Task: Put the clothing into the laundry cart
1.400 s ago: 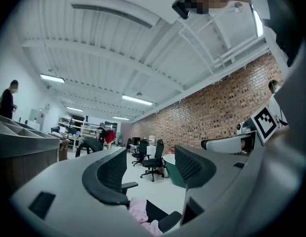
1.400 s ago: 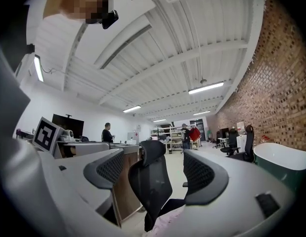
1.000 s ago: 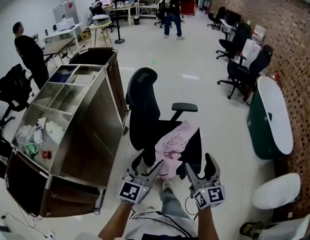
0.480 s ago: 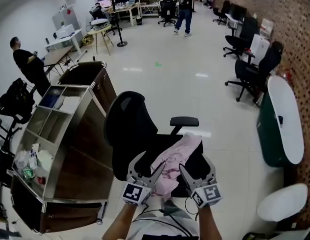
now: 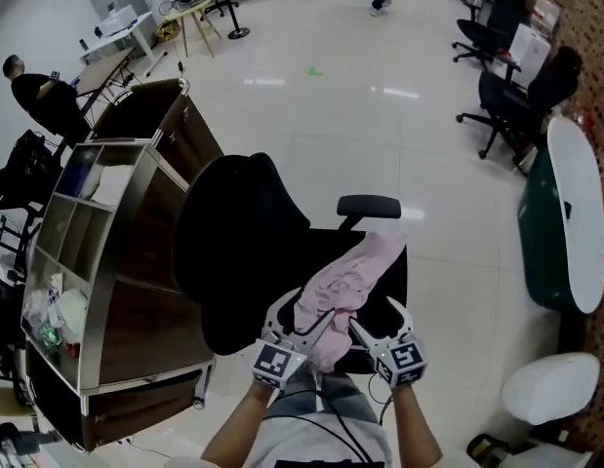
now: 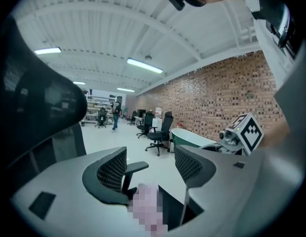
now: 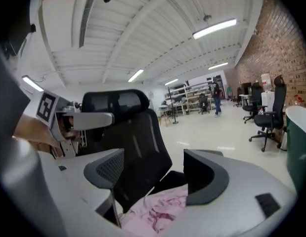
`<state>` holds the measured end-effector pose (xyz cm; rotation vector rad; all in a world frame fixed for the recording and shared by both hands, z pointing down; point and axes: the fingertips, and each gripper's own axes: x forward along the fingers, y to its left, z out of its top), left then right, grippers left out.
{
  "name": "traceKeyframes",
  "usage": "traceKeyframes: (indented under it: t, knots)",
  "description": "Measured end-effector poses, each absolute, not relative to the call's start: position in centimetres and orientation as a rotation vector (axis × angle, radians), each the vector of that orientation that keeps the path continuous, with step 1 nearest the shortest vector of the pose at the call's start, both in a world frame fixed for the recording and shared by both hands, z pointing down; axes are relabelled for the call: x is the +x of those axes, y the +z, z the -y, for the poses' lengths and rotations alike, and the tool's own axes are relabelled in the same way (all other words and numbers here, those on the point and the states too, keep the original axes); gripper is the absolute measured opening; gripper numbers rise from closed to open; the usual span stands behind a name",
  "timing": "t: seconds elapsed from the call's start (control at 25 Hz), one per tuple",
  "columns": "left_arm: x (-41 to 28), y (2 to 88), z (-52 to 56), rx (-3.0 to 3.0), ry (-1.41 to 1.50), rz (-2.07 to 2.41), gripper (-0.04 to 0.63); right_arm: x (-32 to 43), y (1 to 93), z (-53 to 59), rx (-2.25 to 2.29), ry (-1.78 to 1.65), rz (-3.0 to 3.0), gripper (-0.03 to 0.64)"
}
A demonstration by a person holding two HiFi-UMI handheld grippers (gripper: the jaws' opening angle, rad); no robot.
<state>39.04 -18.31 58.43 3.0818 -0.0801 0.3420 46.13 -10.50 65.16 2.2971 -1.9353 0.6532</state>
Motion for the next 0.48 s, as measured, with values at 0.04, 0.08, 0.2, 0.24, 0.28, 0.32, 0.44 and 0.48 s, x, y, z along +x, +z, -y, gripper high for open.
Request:
traceKeyframes:
  t: [0.04, 0.08, 0.2, 0.24, 0.28, 0.32, 0.44, 0.48]
  knots:
    - [39.3, 59.6, 18.3, 3.059, 0.358, 0.067, 0.295, 46.1, 67.6, 10.8, 2.240, 0.713, 1.929, 0.397]
    - [39.6, 60.6, 18.4, 3.027, 0.379, 0.065, 0.295, 46.1, 70.2, 11.1, 2.187, 0.765, 1.914, 0.397]
    - [40.2, 64.7, 18.8, 2.965, 0.480, 0.063, 0.295, 46.5, 78.7, 11.5, 2.042, 0.913, 1.852, 0.400]
    - [40.4, 66.2, 19.1, 2.952, 0.517, 0.067, 0.295, 46.6, 81.6, 11.6, 1.992, 0.960, 1.833, 0.417]
    - [40.7, 67.8, 19.4, 2.941, 0.549, 0.071, 0.295, 46.9, 84.3, 11.9, 1.943, 1.000, 1.814, 0.431]
    - [40.9, 69.3, 19.6, 2.931, 0.574, 0.071, 0.295, 47.2, 86.7, 12.2, 1.898, 1.036, 1.793, 0.469]
    - [40.7, 73.8, 19.9, 2.899, 0.657, 0.044, 0.295, 47.2, 93.7, 13.0, 1.778, 1.131, 1.695, 0.637]
    - [40.5, 75.2, 19.9, 2.887, 0.685, 0.032, 0.295, 47.1, 96.1, 13.3, 1.754, 1.160, 1.660, 0.638]
